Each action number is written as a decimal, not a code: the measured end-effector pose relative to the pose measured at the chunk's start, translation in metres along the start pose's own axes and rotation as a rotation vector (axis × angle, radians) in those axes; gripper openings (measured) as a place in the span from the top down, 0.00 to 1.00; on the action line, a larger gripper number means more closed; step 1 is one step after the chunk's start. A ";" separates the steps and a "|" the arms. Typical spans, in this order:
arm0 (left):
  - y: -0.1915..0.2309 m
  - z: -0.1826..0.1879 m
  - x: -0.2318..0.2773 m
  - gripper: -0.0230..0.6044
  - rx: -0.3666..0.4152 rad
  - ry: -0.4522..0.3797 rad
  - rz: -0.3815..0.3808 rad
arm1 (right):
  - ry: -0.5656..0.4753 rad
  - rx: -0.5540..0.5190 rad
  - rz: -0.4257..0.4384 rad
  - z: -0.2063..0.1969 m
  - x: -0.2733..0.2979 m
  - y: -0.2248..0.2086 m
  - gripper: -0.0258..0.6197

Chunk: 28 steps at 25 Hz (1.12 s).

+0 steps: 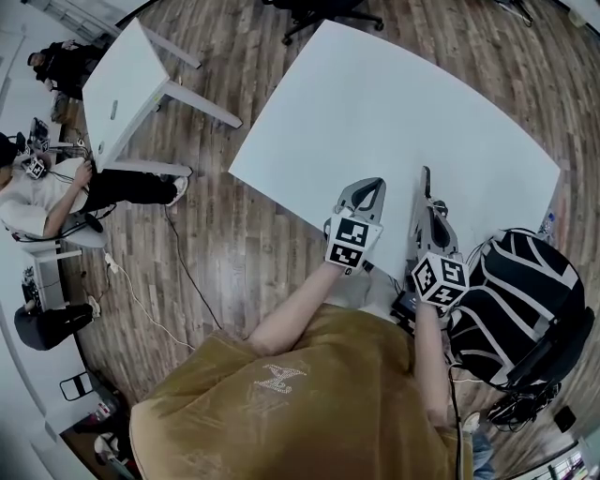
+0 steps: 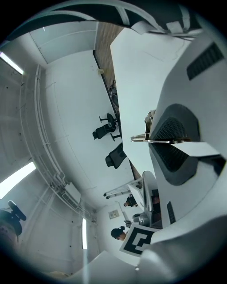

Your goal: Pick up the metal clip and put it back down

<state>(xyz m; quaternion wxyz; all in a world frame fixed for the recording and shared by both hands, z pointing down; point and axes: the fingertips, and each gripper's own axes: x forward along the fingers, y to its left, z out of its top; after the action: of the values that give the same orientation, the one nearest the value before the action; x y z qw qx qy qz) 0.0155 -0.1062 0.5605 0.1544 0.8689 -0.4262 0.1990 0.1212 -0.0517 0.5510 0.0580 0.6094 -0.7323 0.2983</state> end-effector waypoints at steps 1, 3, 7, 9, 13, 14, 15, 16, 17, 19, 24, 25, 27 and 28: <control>0.000 -0.003 0.001 0.95 0.001 0.007 0.001 | 0.020 -0.008 -0.003 -0.005 0.003 -0.001 0.95; 0.002 -0.008 0.004 0.95 0.007 0.021 0.004 | 0.049 -0.018 -0.006 -0.013 0.007 -0.004 0.95; 0.006 -0.017 0.007 0.95 0.007 0.044 0.004 | 0.094 0.021 -0.008 -0.026 0.013 -0.008 0.95; 0.008 -0.022 0.008 0.95 -0.002 0.057 0.004 | 0.117 0.049 -0.011 -0.032 0.017 -0.010 0.95; 0.006 -0.034 0.011 0.95 -0.030 0.088 -0.002 | 0.146 0.121 -0.007 -0.040 0.022 -0.015 0.95; 0.006 -0.037 0.012 0.95 -0.037 0.096 -0.006 | 0.150 0.134 -0.004 -0.041 0.023 -0.016 0.95; 0.005 -0.040 0.012 0.95 -0.042 0.104 -0.010 | 0.154 0.145 -0.002 -0.041 0.025 -0.016 0.95; 0.004 -0.044 0.013 0.95 -0.045 0.113 -0.014 | 0.156 0.158 0.000 -0.042 0.027 -0.017 0.95; 0.003 -0.047 0.014 0.95 -0.049 0.122 -0.016 | 0.159 0.176 0.003 -0.043 0.028 -0.018 0.95; 0.001 -0.055 0.015 0.95 -0.061 0.140 -0.020 | 0.168 0.227 0.009 -0.045 0.031 -0.023 0.95; -0.002 -0.068 0.017 0.95 -0.085 0.174 -0.028 | 0.209 0.353 0.025 -0.057 0.038 -0.034 0.95; -0.002 -0.069 0.017 0.95 -0.087 0.178 -0.029 | 0.213 0.379 0.029 -0.060 0.039 -0.035 0.95; -0.003 -0.072 0.018 0.95 -0.090 0.186 -0.030 | 0.218 0.415 0.025 -0.064 0.040 -0.039 0.95; -0.003 -0.073 0.018 0.95 -0.091 0.188 -0.030 | 0.219 0.425 0.022 -0.065 0.040 -0.040 0.95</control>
<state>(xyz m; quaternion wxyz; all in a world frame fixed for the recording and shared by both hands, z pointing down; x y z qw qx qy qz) 0.0121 -0.0849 0.6321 0.2361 0.8446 -0.4055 0.2577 0.1305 -0.0559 0.6371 0.0045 0.5639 -0.6491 0.5106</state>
